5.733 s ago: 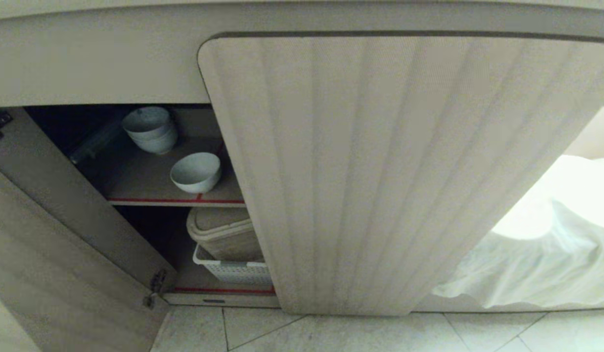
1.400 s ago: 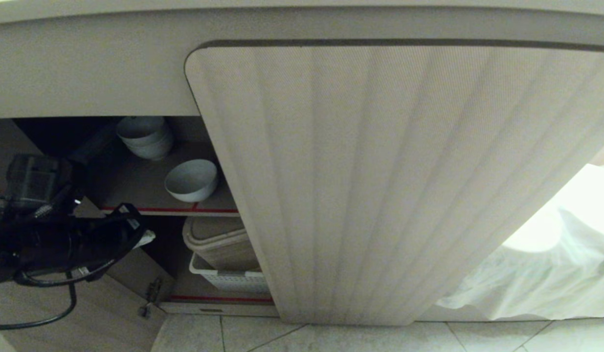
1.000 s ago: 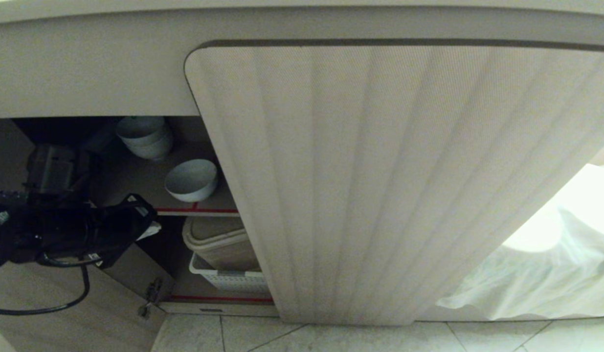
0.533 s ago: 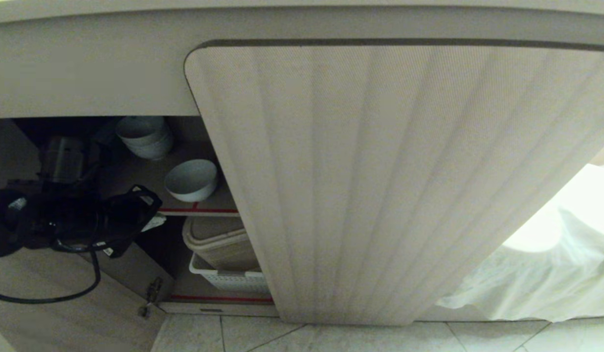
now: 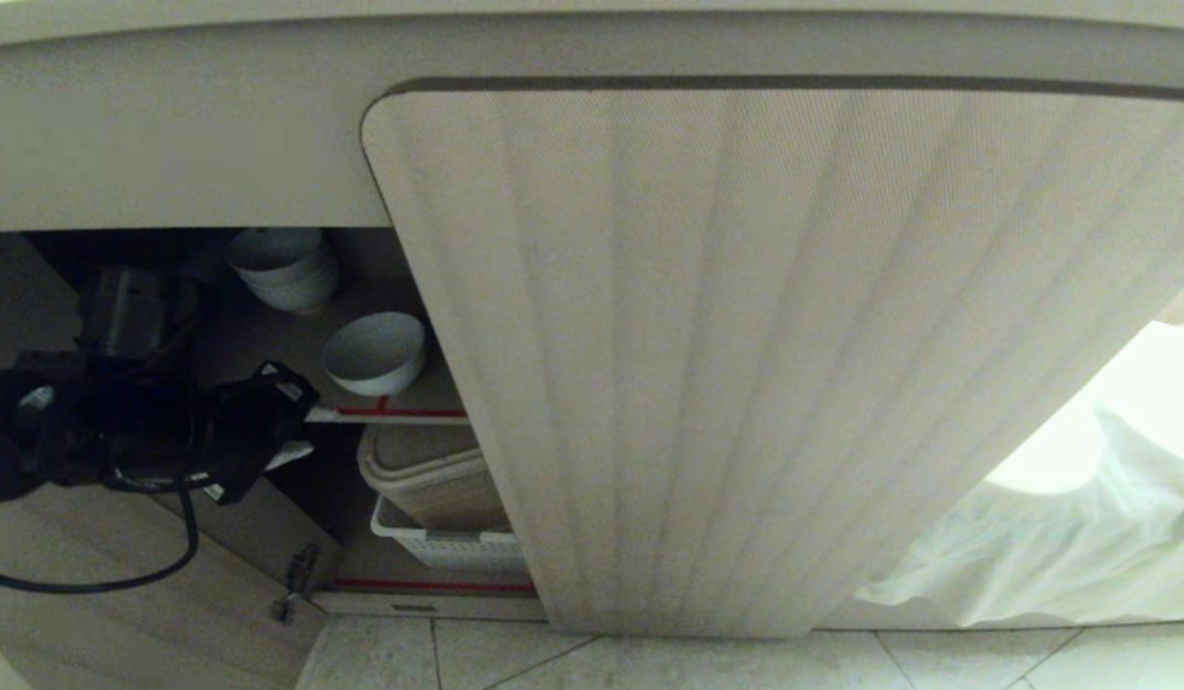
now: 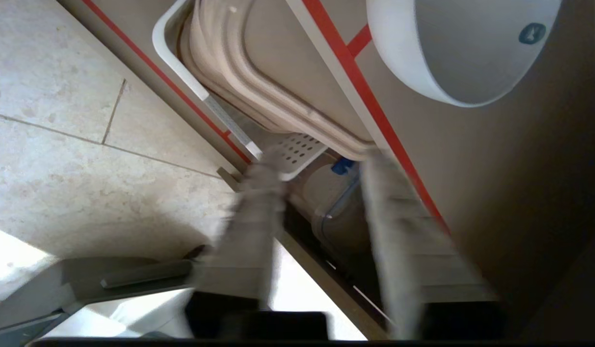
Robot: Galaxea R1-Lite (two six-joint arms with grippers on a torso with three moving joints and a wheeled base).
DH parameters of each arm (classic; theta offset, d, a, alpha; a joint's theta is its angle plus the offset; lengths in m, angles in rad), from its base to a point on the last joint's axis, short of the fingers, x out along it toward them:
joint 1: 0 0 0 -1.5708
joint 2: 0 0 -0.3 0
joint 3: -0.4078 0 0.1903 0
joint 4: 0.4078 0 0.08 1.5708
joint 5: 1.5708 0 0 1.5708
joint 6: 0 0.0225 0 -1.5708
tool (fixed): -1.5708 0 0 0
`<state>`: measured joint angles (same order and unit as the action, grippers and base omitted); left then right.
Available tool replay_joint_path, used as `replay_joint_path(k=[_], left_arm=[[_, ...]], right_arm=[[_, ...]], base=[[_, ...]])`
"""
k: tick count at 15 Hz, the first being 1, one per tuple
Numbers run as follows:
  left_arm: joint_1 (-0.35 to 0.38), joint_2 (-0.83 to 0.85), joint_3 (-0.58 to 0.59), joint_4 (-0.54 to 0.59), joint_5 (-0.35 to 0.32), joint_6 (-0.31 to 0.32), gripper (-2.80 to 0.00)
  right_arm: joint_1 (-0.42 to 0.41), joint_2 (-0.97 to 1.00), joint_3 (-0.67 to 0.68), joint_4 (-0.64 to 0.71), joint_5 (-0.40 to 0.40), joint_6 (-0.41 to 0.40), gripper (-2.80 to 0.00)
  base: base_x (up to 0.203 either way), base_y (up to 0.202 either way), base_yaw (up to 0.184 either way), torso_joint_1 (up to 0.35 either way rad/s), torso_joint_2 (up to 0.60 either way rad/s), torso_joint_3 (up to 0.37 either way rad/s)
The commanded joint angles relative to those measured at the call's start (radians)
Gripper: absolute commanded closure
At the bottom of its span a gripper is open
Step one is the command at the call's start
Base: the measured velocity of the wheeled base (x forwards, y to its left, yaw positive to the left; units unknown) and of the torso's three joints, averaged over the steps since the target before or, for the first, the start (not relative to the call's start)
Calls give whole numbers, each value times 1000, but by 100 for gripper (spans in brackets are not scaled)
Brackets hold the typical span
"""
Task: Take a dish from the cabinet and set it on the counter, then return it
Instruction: Take the bowl from the cabinet
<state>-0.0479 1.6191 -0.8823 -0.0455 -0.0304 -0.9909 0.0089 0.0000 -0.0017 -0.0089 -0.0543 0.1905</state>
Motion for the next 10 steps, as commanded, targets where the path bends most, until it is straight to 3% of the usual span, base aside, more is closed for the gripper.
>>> replay_joint_path(k=[1, 8, 10], left_arm=[[0, -10, -1, -2, -2, -5, -280], [4, 9, -15, -15, -2, -5, -280], [5, 19, -3, -114, -1, -6, -280]], right_arm=[[0, 0, 0, 1, 1, 1, 0], [0, 0, 0, 1, -1, 1, 0], [0, 0, 0, 0, 0, 1, 0]], base=[[0, 0, 0, 0, 0, 0], [0, 0, 0, 0, 0, 0], [0, 0, 0, 0, 0, 0]])
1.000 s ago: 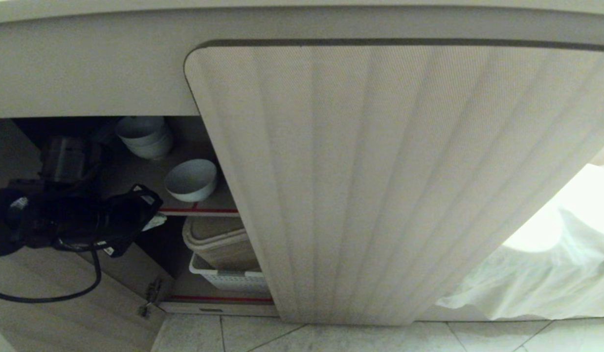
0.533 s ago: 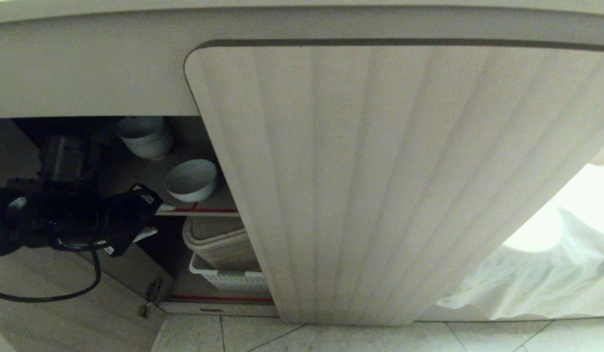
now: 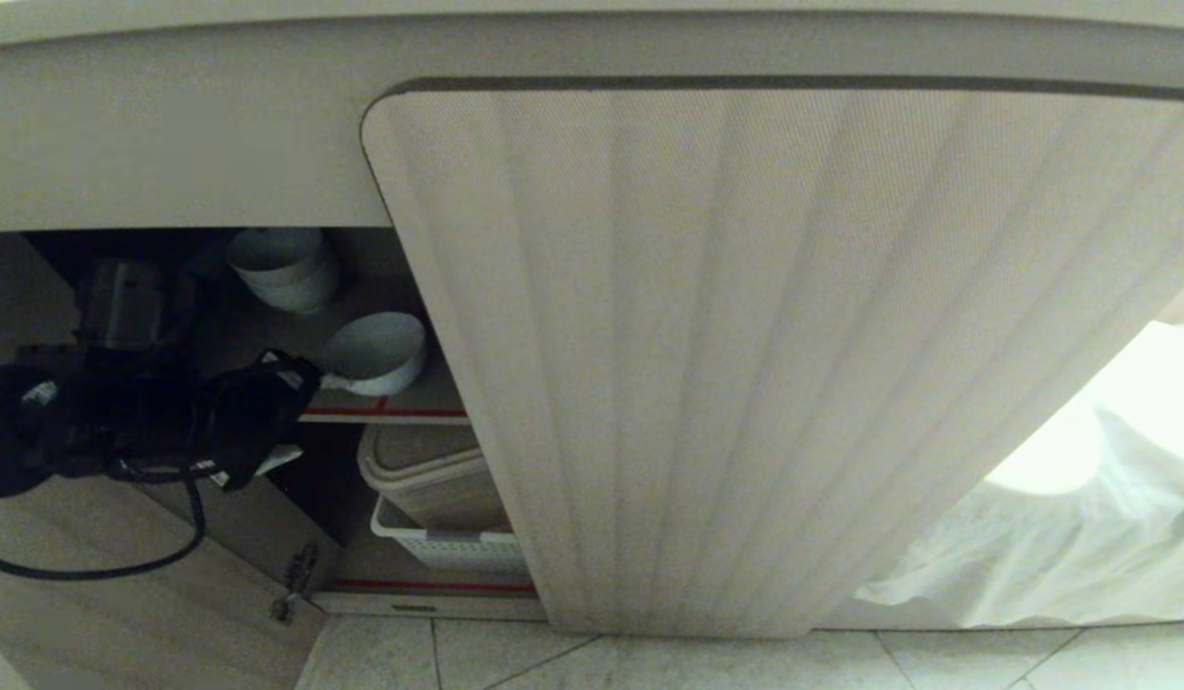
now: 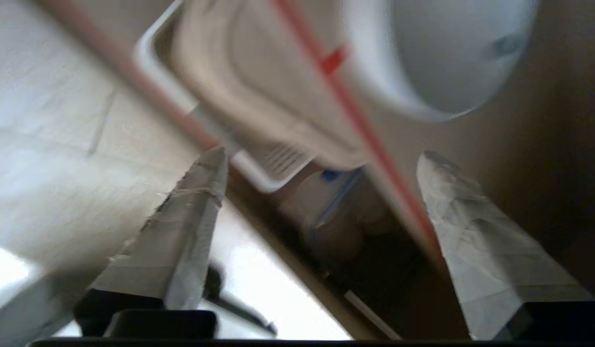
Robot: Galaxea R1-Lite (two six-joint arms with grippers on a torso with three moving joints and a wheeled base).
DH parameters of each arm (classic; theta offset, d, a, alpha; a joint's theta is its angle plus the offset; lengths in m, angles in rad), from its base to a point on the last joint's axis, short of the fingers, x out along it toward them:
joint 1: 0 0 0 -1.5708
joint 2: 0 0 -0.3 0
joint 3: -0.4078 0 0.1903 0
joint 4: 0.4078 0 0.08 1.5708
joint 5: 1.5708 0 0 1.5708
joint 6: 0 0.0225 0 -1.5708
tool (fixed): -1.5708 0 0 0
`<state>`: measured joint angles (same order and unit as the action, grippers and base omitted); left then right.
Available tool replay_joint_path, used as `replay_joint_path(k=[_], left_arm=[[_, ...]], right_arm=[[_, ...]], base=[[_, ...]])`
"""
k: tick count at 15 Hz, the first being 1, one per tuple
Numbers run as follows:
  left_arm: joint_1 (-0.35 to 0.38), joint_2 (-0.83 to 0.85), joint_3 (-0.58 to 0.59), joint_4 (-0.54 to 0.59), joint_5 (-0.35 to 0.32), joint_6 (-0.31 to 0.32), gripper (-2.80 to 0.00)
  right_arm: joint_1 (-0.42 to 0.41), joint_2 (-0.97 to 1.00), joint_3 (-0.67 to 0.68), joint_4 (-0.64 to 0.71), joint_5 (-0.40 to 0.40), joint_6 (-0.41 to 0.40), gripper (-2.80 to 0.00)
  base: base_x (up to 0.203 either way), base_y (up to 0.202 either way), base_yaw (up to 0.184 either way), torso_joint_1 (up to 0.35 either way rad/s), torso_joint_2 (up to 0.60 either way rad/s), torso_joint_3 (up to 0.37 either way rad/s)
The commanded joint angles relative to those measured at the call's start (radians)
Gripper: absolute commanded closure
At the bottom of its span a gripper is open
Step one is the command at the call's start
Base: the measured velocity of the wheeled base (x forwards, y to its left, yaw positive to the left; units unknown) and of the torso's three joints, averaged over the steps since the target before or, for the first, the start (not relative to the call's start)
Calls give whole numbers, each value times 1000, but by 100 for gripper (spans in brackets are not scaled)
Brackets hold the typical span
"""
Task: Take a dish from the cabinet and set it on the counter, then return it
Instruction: Take the bowl from the cabinet
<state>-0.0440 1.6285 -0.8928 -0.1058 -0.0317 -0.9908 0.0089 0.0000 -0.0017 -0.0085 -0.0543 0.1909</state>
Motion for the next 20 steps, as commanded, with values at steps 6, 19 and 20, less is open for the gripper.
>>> replay_joint_path(k=[6, 19, 20], left_arm=[[3, 73, -3, -106, 4, -5, -280], [73, 174, -114, -61, 0, -3, -280], [73, 178, -123, -55, 0, -2, -280]], right_arm=[[0, 0, 0, 0, 0, 1, 0], [0, 0, 0, -1, -1, 1, 0], [0, 0, 0, -1, 0, 1, 0]], base=[[0, 0, 0, 0, 0, 0], [0, 0, 0, 0, 0, 0], [0, 0, 0, 0, 0, 0]])
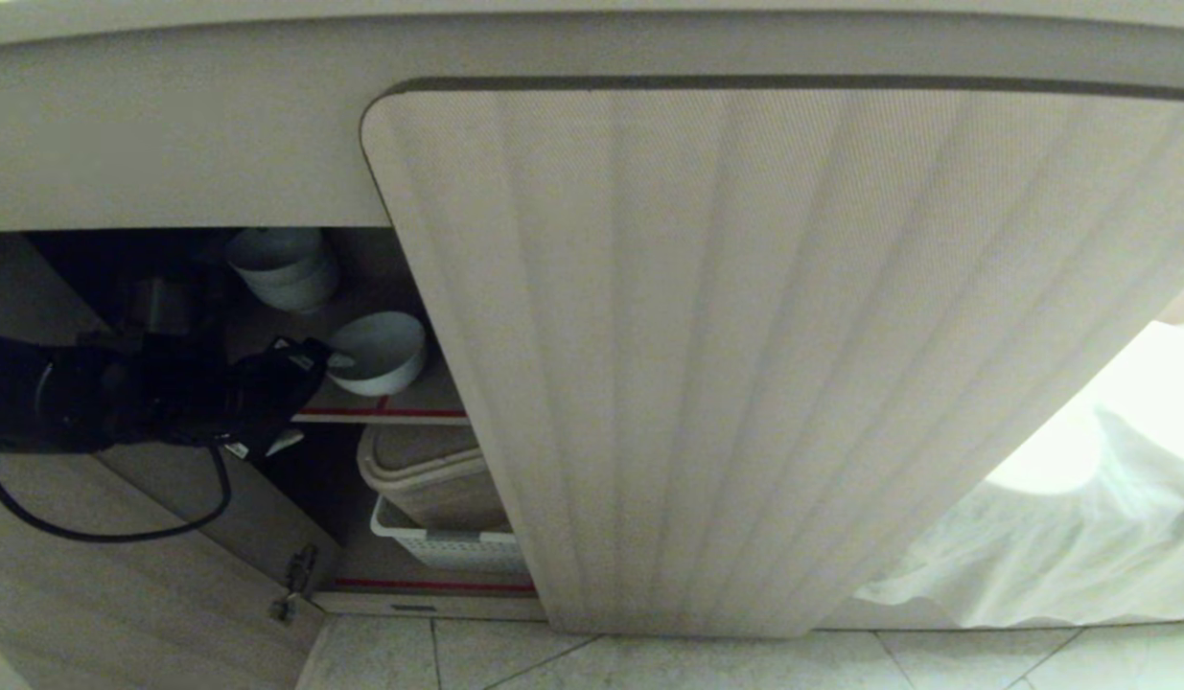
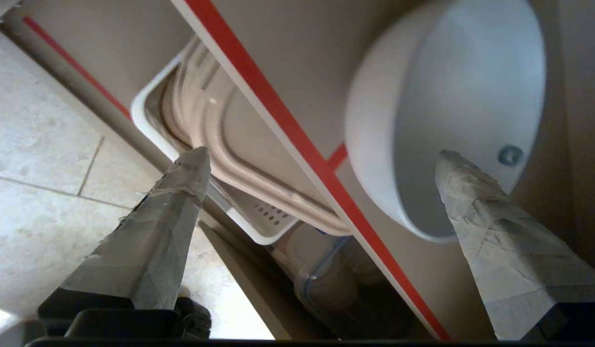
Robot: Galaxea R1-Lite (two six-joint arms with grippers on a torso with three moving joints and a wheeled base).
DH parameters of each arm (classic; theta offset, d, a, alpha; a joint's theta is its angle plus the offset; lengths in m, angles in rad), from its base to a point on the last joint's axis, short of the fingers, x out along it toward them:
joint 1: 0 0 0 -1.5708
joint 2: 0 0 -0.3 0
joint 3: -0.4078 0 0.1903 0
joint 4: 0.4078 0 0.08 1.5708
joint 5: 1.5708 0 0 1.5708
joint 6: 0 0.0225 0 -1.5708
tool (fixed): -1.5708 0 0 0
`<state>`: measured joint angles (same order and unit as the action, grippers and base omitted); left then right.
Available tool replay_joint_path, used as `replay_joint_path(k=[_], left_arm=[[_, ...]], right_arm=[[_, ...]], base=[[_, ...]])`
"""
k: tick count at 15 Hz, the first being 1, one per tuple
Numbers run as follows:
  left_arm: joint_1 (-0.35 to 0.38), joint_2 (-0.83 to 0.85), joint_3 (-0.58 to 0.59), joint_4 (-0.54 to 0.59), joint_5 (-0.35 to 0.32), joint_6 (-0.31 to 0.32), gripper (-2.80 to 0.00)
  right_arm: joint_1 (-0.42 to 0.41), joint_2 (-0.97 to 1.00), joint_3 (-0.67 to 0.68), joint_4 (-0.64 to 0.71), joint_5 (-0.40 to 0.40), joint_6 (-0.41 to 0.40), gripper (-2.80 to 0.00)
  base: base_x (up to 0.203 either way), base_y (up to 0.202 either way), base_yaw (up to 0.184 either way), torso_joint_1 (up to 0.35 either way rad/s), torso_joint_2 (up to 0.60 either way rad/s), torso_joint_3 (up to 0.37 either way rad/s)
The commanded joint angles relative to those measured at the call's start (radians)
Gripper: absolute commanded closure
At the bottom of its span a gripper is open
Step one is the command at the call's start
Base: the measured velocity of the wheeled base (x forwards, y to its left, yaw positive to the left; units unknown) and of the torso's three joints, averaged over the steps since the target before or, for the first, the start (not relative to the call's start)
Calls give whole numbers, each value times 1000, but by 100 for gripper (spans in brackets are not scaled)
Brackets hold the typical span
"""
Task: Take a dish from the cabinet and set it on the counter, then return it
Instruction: Take the bowl from the cabinet
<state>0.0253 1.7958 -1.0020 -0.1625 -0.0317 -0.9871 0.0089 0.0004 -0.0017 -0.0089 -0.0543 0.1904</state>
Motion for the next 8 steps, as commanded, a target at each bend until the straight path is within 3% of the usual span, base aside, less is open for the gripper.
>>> replay_joint_path(k=[1, 8], left_arm=[[4, 12, -28, 13, -1, -5, -280], [2, 43, -92, 58, -2, -5, -280]], right_arm=[[0, 0, 0, 0, 1, 1, 0], [0, 0, 0, 0, -1, 1, 0]], base=[[0, 0, 0, 0, 0, 0], [0, 0, 0, 0, 0, 0]])
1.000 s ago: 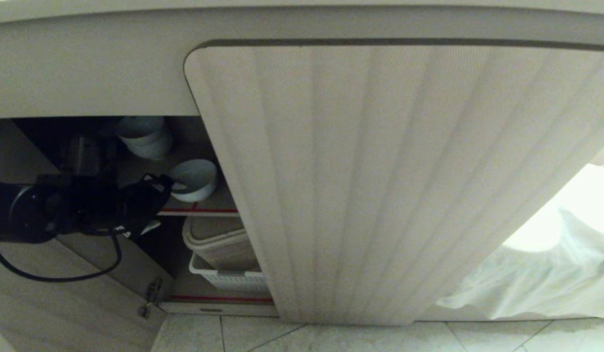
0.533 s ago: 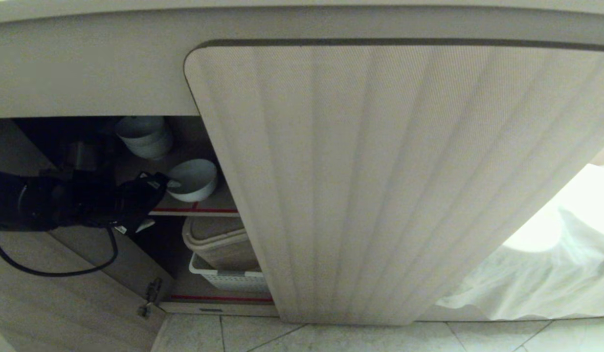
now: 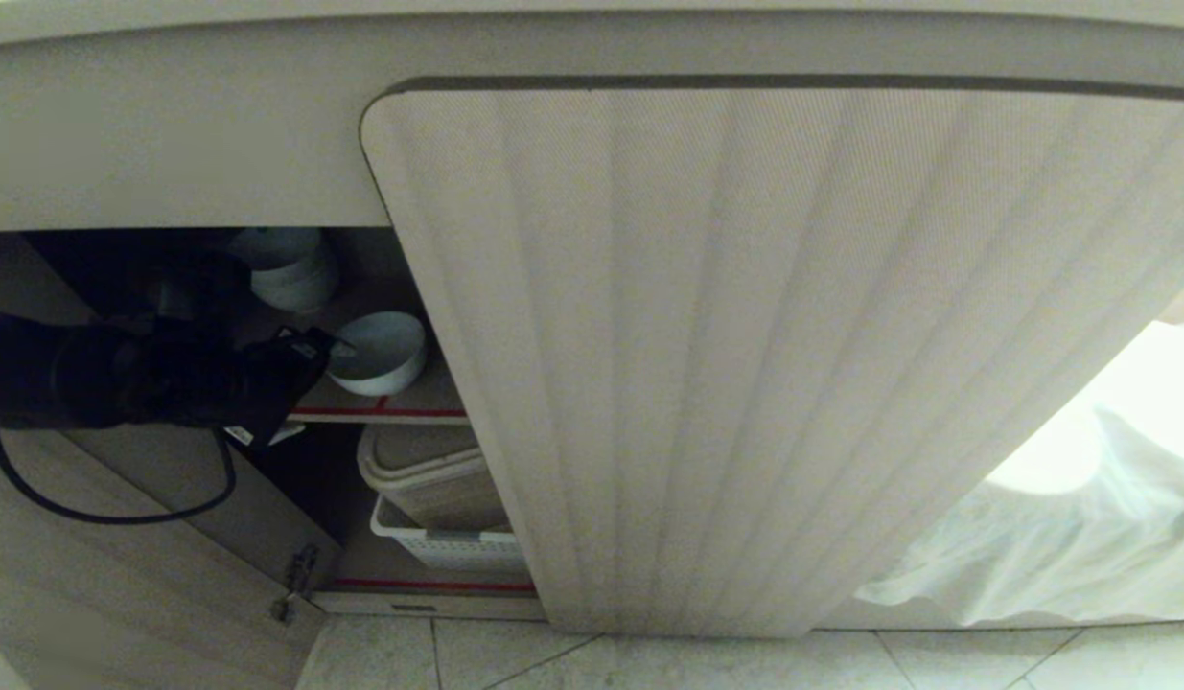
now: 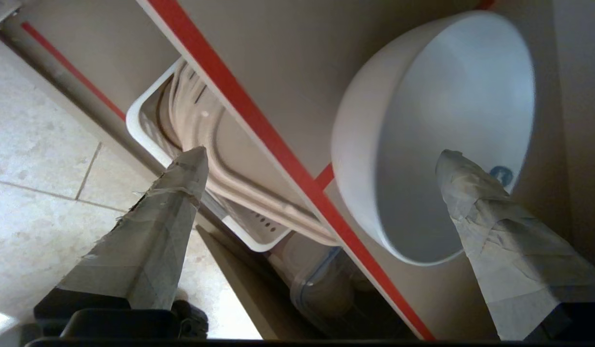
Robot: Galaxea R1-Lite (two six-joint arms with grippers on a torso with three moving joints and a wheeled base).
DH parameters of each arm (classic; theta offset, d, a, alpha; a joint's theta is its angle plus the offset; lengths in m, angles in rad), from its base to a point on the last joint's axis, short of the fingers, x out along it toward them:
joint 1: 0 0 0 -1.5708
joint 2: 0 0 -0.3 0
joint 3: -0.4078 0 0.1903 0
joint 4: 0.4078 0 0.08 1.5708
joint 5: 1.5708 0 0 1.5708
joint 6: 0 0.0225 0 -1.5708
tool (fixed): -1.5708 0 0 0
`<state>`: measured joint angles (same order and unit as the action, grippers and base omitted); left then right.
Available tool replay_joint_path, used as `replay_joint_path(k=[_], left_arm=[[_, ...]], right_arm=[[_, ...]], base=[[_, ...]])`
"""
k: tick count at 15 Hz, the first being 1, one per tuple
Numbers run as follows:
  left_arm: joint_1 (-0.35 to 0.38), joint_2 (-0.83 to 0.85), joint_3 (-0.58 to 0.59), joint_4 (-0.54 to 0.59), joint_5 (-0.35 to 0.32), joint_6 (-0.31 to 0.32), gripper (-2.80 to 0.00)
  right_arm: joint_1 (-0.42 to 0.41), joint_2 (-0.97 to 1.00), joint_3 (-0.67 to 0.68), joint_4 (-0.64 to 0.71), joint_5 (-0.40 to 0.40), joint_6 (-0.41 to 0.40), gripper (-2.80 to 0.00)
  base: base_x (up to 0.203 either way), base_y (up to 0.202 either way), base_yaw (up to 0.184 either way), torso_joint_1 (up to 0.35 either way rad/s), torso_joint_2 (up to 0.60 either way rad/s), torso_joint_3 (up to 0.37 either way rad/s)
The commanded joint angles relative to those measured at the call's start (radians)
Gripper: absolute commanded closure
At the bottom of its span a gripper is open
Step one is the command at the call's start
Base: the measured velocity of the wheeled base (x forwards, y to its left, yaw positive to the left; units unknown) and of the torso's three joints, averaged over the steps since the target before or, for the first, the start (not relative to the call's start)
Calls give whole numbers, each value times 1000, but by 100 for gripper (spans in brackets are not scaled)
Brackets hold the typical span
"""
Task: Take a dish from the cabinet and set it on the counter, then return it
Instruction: Take the bowl from the cabinet
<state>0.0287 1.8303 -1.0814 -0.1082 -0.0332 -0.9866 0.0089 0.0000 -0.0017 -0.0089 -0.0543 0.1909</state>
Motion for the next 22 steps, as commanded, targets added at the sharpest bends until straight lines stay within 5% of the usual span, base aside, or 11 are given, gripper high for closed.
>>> replay_joint_path(k=[1, 22], left_arm=[[-1, 13, -18, 8, -1, -6, -280], [-8, 13, -31, 13, 4, -4, -280]], right_arm=[[0, 0, 0, 0, 1, 1, 0], [0, 0, 0, 0, -1, 1, 0]], base=[[0, 0, 0, 0, 0, 0], [0, 0, 0, 0, 0, 0]])
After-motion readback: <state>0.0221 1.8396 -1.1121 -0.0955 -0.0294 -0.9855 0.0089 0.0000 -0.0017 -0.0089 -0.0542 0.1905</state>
